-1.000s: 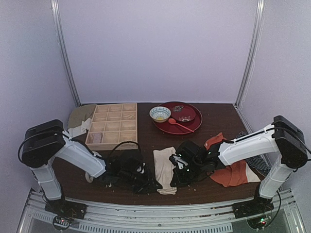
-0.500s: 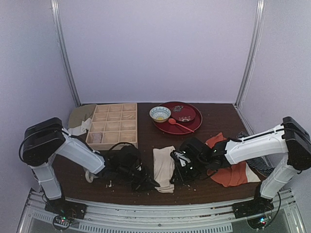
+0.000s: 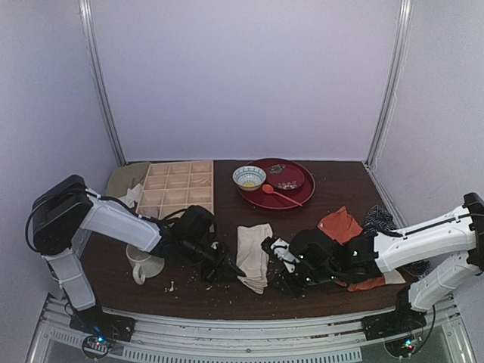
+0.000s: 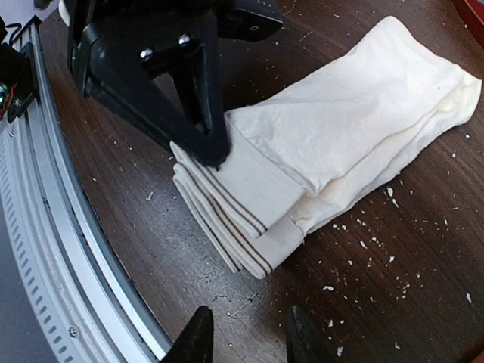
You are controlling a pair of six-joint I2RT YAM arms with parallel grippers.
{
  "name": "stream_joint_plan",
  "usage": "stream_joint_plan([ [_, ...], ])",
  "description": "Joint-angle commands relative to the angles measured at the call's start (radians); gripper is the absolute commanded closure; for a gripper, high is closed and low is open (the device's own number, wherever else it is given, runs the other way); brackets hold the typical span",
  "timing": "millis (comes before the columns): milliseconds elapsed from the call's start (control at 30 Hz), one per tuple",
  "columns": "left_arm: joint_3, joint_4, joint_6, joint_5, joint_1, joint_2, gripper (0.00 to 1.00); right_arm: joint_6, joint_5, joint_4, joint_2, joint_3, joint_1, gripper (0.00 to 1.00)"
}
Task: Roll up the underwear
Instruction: Pass from the right arm to the left
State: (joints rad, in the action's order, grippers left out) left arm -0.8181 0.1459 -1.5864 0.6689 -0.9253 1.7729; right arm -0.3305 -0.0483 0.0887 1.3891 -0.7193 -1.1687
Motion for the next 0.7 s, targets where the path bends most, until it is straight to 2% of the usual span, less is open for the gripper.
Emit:
stream_joint_plan([
  [0,-0.025,-0.038,0.013,0.085,0.019,-0.009,1.0,0.18,0.235,-0.083,-0.014,0.04,-0.085,0.67],
  [167,-0.033,-0.053,0.017,0.107,0.024,0.001,1.0,0.264,0.339,-0.156,0.003,0.051,-0.139,0.59],
  [300,-0.034,-0.063,0.022,0.11,0.026,0.002,1.0,0.323,0.387,-0.111,0.076,-0.027,-0.17,0.56],
  [367,-0.032,-0.062,0.022,0.11,0.026,0.002,1.0,0.342,0.394,-0.109,0.118,-0.058,-0.177,0.52],
  [667,-0.021,-0.048,0.017,0.115,0.032,0.005,1.0,0.418,0.406,-0.185,0.221,-0.113,-0.198,0.43],
])
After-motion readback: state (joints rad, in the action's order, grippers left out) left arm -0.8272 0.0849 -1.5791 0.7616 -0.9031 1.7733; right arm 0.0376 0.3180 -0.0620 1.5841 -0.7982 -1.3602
